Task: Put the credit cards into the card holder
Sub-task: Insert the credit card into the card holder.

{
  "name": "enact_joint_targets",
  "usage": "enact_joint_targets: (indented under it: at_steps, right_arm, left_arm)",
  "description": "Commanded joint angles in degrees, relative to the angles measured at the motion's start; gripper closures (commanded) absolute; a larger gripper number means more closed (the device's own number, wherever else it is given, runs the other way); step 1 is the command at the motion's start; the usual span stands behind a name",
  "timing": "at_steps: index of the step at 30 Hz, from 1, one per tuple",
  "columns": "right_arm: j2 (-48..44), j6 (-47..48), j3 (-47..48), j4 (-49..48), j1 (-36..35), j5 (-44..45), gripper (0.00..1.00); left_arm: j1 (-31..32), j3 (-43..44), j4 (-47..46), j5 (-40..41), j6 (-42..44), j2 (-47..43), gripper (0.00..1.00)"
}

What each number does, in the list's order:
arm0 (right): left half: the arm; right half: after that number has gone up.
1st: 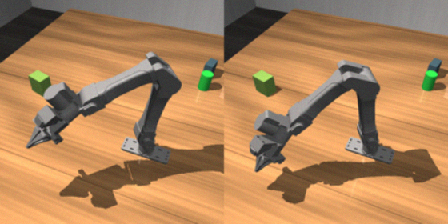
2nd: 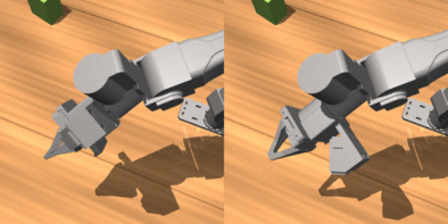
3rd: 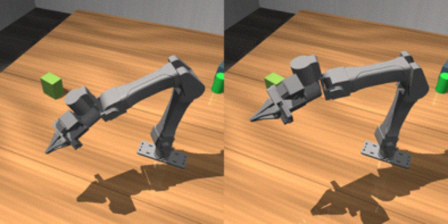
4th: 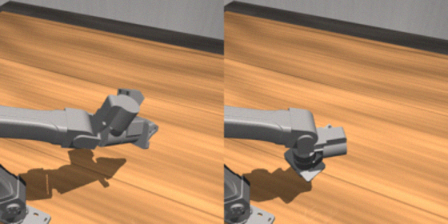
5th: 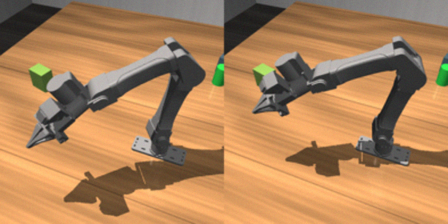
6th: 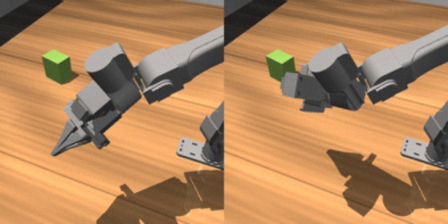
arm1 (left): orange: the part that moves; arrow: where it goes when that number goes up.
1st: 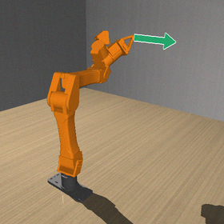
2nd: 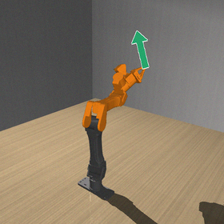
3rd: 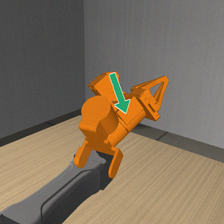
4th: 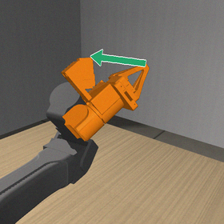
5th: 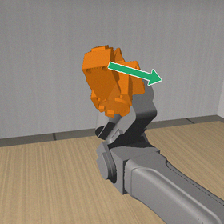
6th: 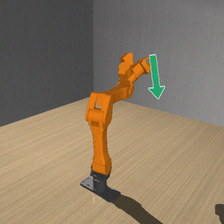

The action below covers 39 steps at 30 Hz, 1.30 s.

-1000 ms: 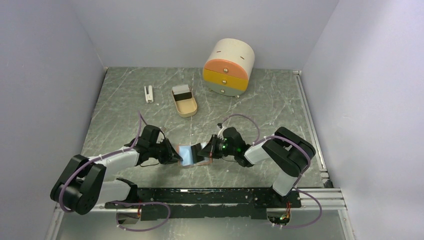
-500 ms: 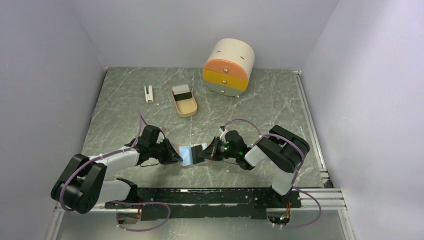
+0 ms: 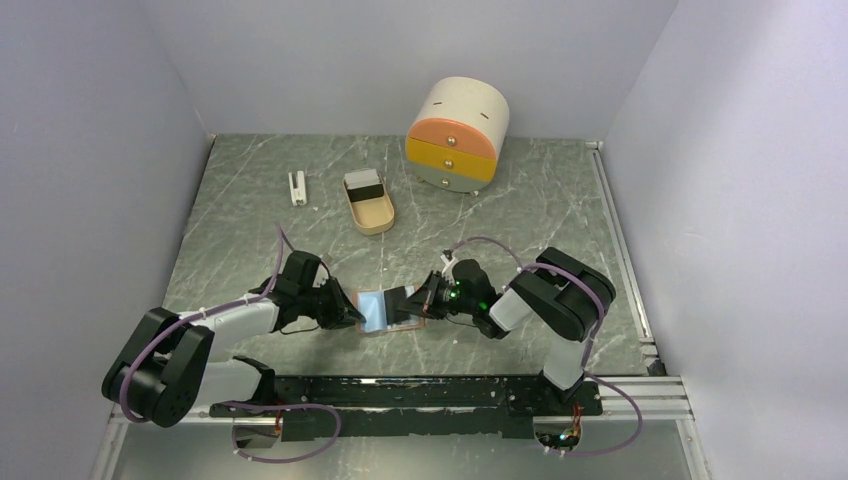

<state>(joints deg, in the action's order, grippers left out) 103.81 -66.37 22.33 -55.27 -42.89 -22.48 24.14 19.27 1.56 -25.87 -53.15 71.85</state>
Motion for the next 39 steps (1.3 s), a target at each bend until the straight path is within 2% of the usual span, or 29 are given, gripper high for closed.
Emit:
enact_joint_targets:
  at_steps: [1,9,20,33,36,39]
  right_arm:
    - [1.8,1.3,0.7,0.7,0.6,1.2,1.00]
    - [2.8,1.4,0.7,0.3,-0.8,1.1,1.00]
    - [6.2,-5.5,-3.9,-11.4,-1.3,-1.7,1.00]
    - [7.6,-4.3,0.2,-8.3,-1.1,-3.4,1.00]
    - [7.3,-3.4,0.5,-7.7,-0.7,-2.8,1.00]
    - [6.6,-2.4,0.4,-6.8,0.0,-1.8,1.00]
  left_arm:
    - [-0.3,-0.9,-0.2,0.3,0.7,-0.3,0.84]
    - [-0.2,-1.2,-0.9,-0.1,0.5,0.1,0.83]
    - [-0.2,-1.0,-0.7,-0.1,0.5,0.2,0.82]
    - [-0.2,-0.3,-0.2,-1.4,-0.8,-2.4,0.67]
    - [-0.2,-0.1,0.3,-1.1,-0.7,-2.7,0.67]
    - [-0.2,-0.1,0.6,-0.8,-0.6,-2.2,0.71]
